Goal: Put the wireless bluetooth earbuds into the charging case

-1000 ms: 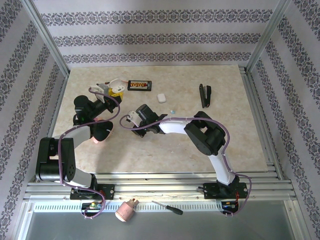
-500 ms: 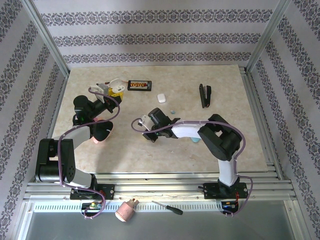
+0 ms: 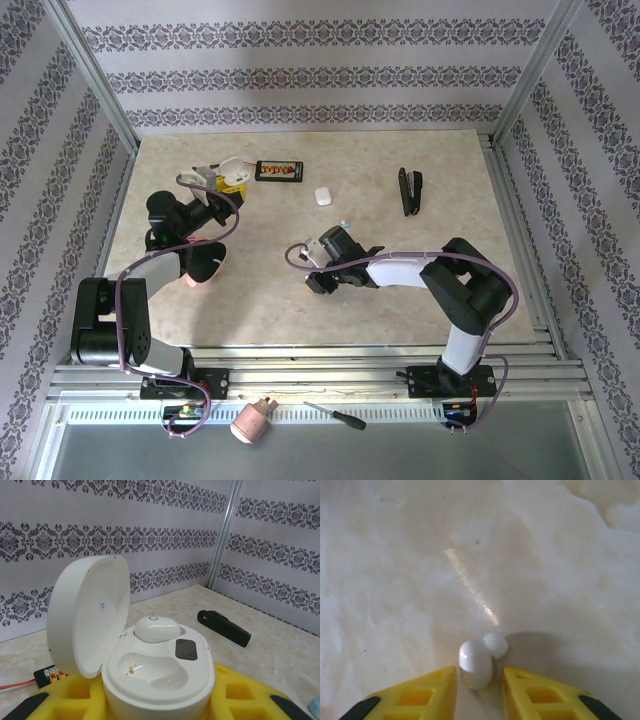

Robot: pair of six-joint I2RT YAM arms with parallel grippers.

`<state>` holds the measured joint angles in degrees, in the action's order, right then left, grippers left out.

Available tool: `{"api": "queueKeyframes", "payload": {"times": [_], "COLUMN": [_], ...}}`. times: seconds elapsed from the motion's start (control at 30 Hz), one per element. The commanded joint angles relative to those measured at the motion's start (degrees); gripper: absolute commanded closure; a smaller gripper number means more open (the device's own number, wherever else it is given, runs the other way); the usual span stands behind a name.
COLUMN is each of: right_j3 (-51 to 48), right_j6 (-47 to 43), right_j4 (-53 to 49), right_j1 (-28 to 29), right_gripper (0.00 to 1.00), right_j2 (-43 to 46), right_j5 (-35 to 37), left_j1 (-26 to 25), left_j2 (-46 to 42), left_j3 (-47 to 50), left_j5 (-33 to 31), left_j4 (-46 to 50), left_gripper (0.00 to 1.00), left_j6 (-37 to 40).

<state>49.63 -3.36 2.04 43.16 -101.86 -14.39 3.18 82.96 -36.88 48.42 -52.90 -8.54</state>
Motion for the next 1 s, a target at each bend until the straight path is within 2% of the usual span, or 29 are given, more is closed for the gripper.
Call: {"api": "queueKeyframes", "payload": {"times": [0.0, 0.47, 0.77, 0.9, 0.97], "right_j3": [-0.8, 1.5, 5.0, 3.0, 1.5], "right_j6": [1.0, 3.1, 6.2, 9.1, 13.2], "right_j4": [-0.7, -0.3, 0.5, -0.2, -1.2], "right_j1": [-1.5, -3.4, -3.9, -5.1, -6.5], "right_gripper": [0.61, 0.59, 0.59, 0.57, 0.56], "right_j2": [1.2, 0.6, -0.4, 2.5, 4.8], "right_j5": [3.0, 8.4, 5.8, 4.8, 1.1], "left_j1": [0.4, 0.4, 0.4, 0.4, 0.3], "left_j2": [-0.5, -0.3, -1.3, -1.4, -1.5], "left_j3": [0.7, 1.4, 1.9, 1.9, 1.9], "left_j5": [1.6, 1.9, 1.9, 2.0, 2.2], "left_j4": [-3.6, -4.3, -3.3, -3.2, -3.2], "left_gripper": [0.78, 0.78, 0.78, 0.78, 0.78], "left_j6": [-1.5, -1.4, -0.8, -0.8, -0.3]}}
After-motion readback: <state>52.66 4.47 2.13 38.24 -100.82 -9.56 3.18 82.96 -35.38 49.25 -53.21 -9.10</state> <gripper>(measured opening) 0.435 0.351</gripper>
